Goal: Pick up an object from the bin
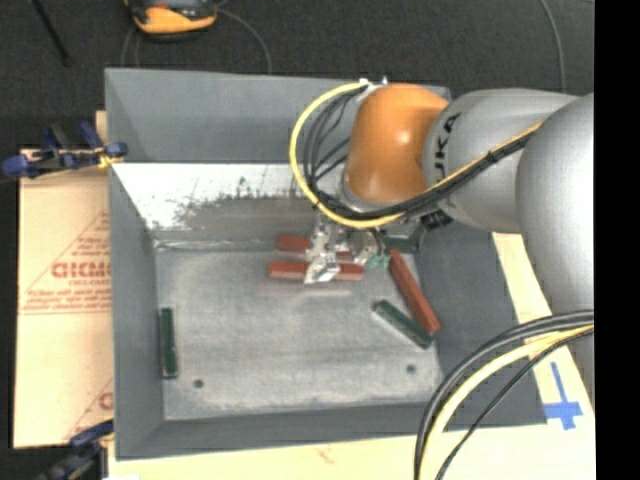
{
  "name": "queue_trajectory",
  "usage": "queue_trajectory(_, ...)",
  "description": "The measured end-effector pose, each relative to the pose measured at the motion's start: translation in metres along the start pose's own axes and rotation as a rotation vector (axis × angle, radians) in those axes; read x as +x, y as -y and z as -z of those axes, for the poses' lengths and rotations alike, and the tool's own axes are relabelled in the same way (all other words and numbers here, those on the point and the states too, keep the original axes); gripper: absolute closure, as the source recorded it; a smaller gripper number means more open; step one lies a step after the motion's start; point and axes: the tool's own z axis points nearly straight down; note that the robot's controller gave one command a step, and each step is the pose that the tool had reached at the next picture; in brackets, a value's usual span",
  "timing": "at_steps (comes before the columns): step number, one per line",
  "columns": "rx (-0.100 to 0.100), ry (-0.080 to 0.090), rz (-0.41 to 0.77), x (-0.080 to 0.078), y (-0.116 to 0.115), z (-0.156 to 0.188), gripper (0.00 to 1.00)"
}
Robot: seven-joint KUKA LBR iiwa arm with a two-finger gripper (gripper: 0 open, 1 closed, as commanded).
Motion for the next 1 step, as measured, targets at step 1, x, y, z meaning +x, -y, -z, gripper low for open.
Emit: queue_trajectory(1,0.003,-0.001,-0.049,0.0002,0.0203,0.0662,1.0)
